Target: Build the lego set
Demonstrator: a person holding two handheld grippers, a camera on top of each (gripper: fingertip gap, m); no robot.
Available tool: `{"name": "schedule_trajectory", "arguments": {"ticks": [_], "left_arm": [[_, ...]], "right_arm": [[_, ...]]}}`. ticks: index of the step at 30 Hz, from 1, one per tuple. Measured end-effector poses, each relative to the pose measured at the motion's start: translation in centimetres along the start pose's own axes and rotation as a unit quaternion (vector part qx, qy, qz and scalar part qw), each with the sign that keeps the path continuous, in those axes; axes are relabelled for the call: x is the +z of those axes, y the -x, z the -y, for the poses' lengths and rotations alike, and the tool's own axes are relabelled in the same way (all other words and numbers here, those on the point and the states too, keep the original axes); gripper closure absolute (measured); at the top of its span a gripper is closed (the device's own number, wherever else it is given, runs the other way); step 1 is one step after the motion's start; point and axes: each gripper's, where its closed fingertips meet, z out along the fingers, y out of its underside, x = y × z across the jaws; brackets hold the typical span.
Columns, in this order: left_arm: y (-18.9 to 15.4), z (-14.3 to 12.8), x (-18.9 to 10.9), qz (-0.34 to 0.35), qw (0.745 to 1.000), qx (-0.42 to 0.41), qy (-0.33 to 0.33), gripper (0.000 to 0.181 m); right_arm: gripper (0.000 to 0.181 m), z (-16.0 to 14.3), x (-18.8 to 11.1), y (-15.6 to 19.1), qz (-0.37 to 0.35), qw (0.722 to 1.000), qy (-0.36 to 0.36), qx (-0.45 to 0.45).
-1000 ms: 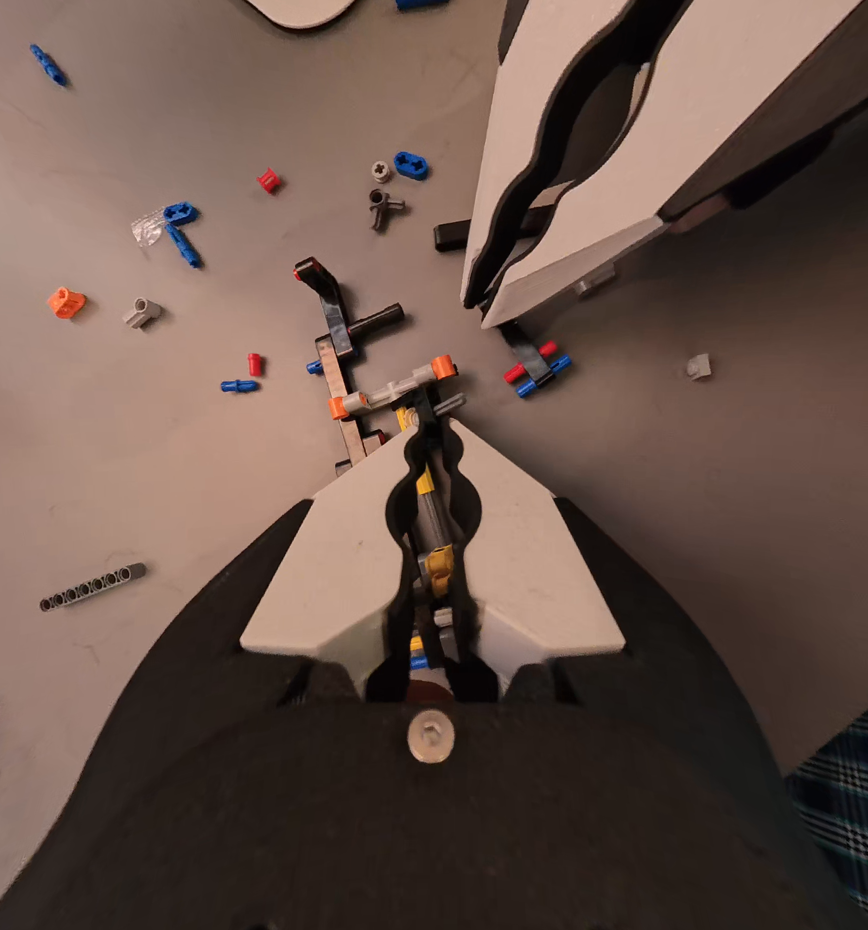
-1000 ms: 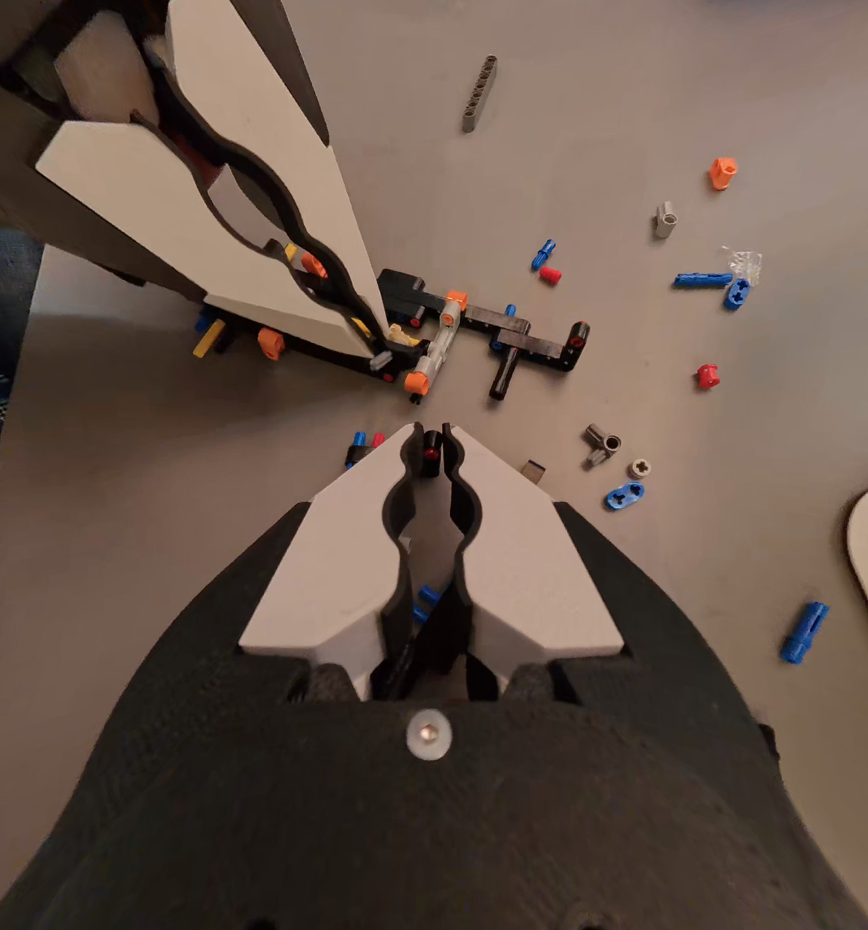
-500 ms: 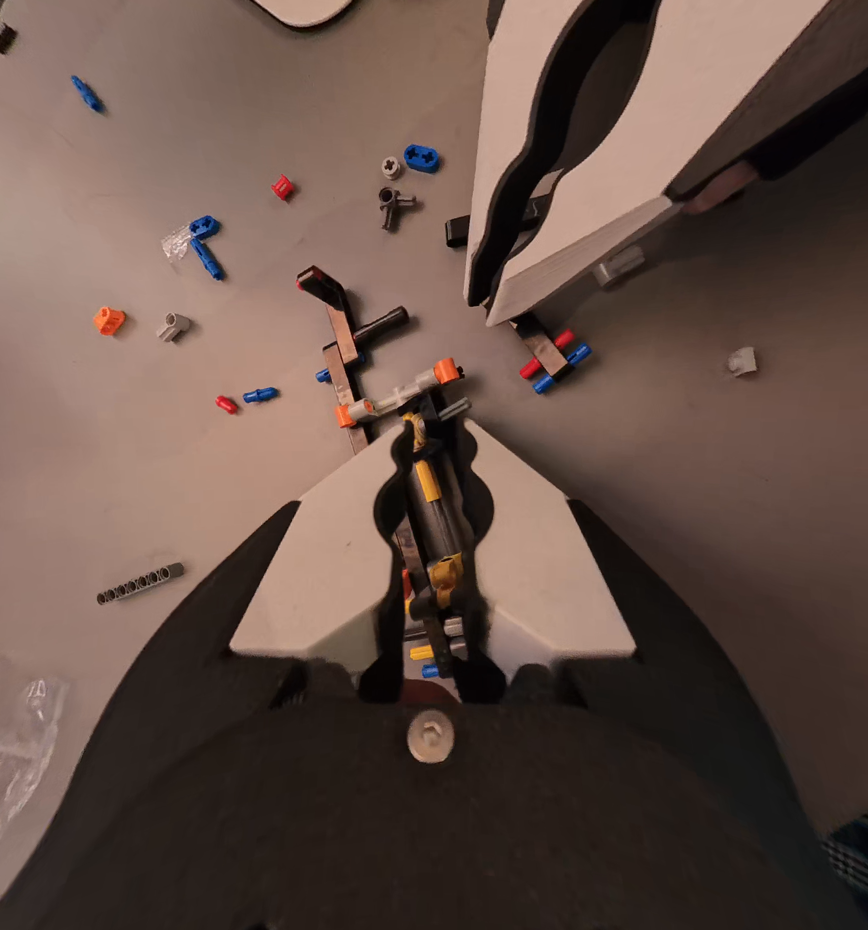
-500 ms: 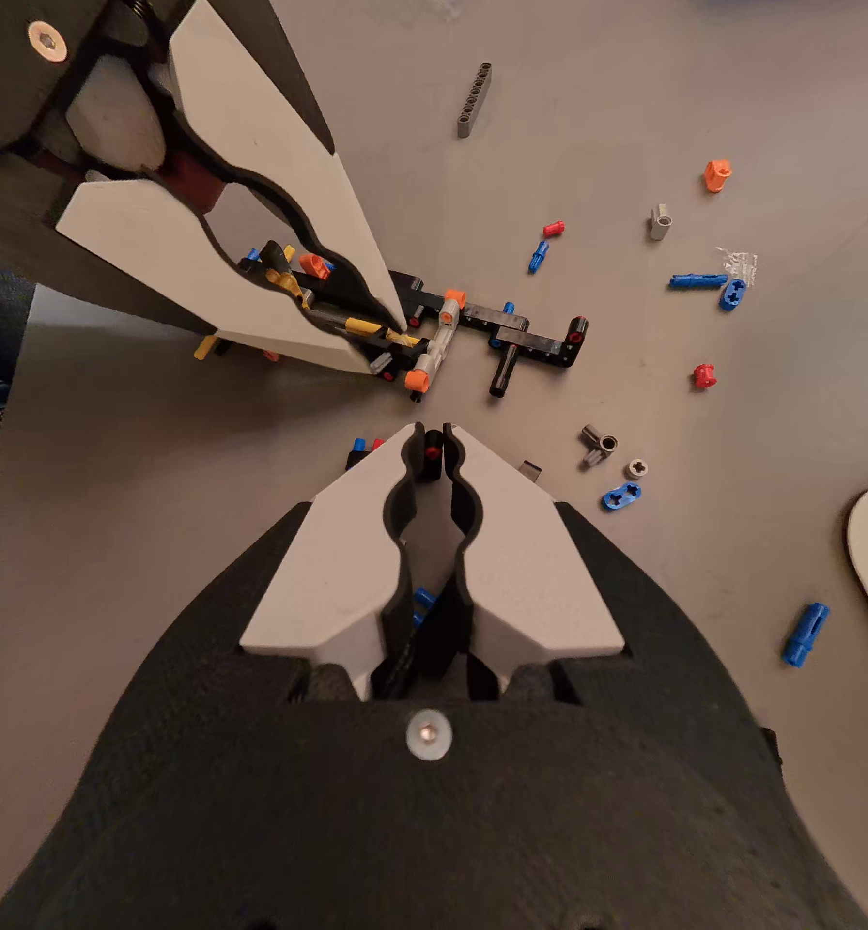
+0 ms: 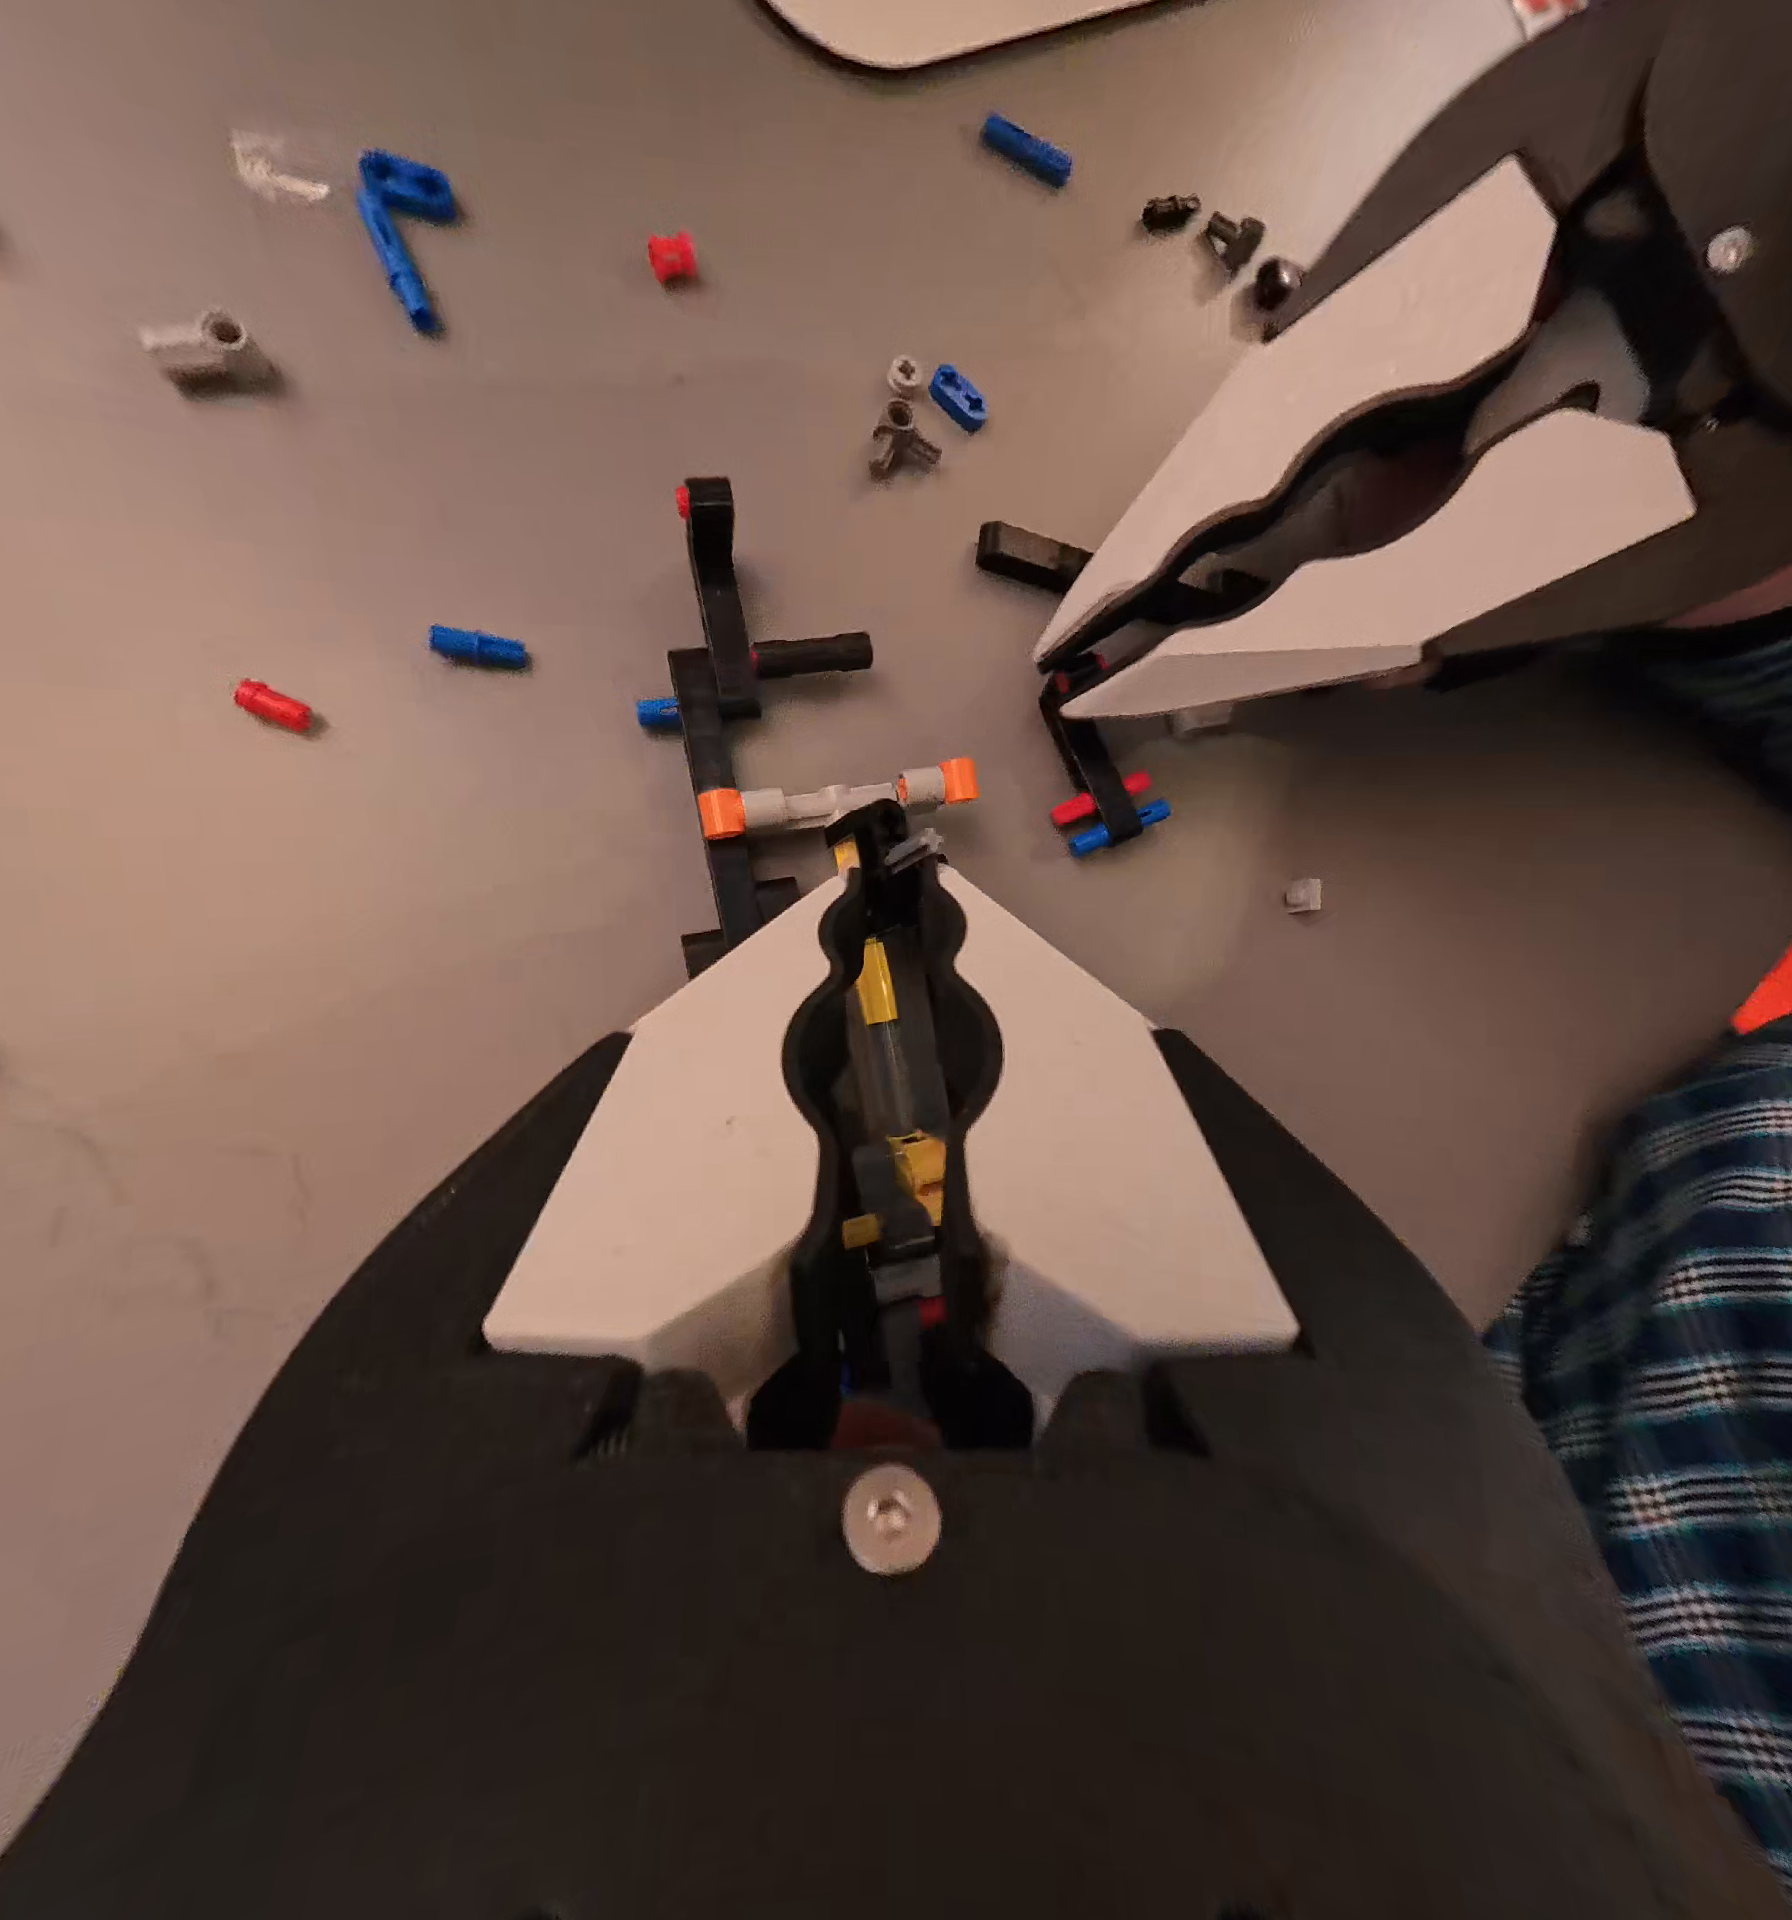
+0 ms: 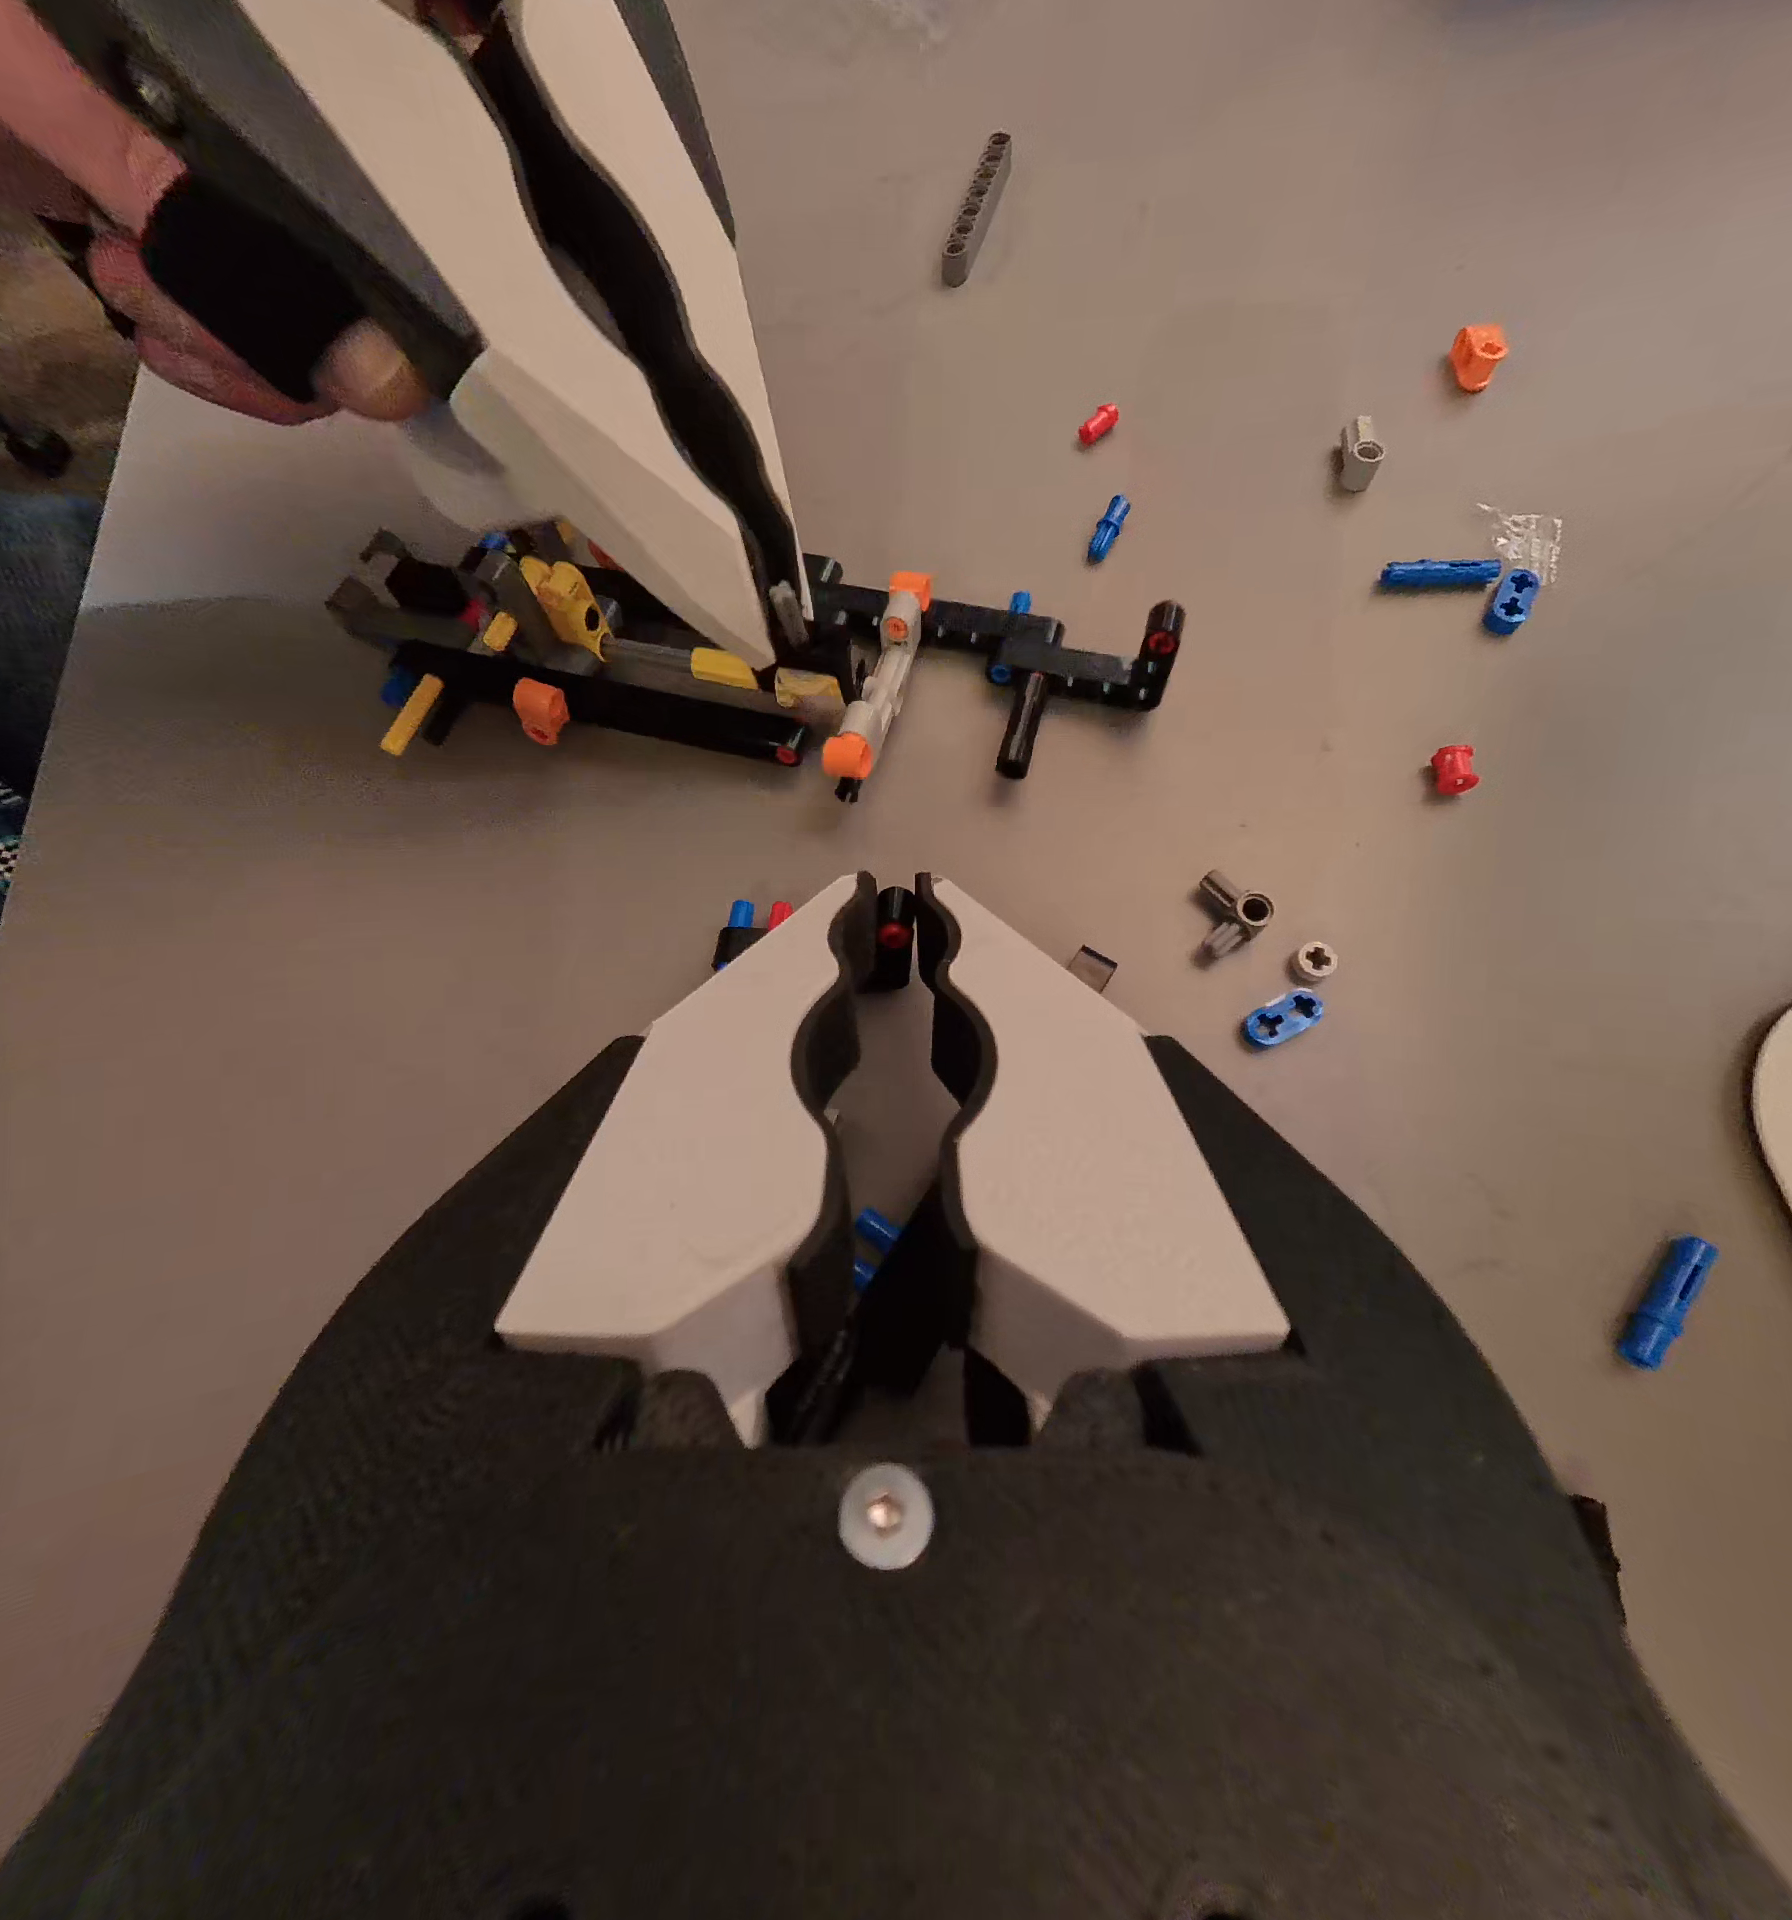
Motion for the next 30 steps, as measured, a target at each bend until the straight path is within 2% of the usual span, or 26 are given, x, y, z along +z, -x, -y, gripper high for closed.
{"name": "schedule_trajectory", "arguments": {"ticks": [4, 9, 13, 20, 26, 30], "left_arm": [[1.0, 0.1, -0.5, -0.015, 0.999, -0.047, -0.018, 0.168], [1.2, -0.1, -1.0, 0.001, 0.999, -0.035, -0.025, 0.145], [1.9, -0.3, -2.0, 0.051, 0.998, 0.012, -0.028, 0.141], [1.2, -0.4, -3.1, 0.117, 0.990, 0.080, -0.023, 0.136], [-0.7, -0.8, -3.8, 0.137, 0.982, 0.127, -0.019, 0.134], [-1.1, -1.4, -3.7, 0.144, 0.980, 0.137, -0.015, 0.134]], "right_arm": [[0.177, 0.0, 0.0, 0.0, 0.000, 1.000, 0.000, 0.001], [0.176, 0.0, 0.0, 0.0, 0.001, 1.000, -0.001, 0.003], [0.176, 0.0, -0.1, 0.1, 0.003, 1.000, -0.001, 0.003], [0.149, -0.7, -0.7, 0.5, 0.018, 1.000, 0.011, -0.018], [0.157, -0.4, -2.3, 0.2, 0.026, 0.999, -0.008, -0.038], [0.149, -0.6, -1.3, 0.2, 0.016, 0.999, 0.008, -0.045]]}}
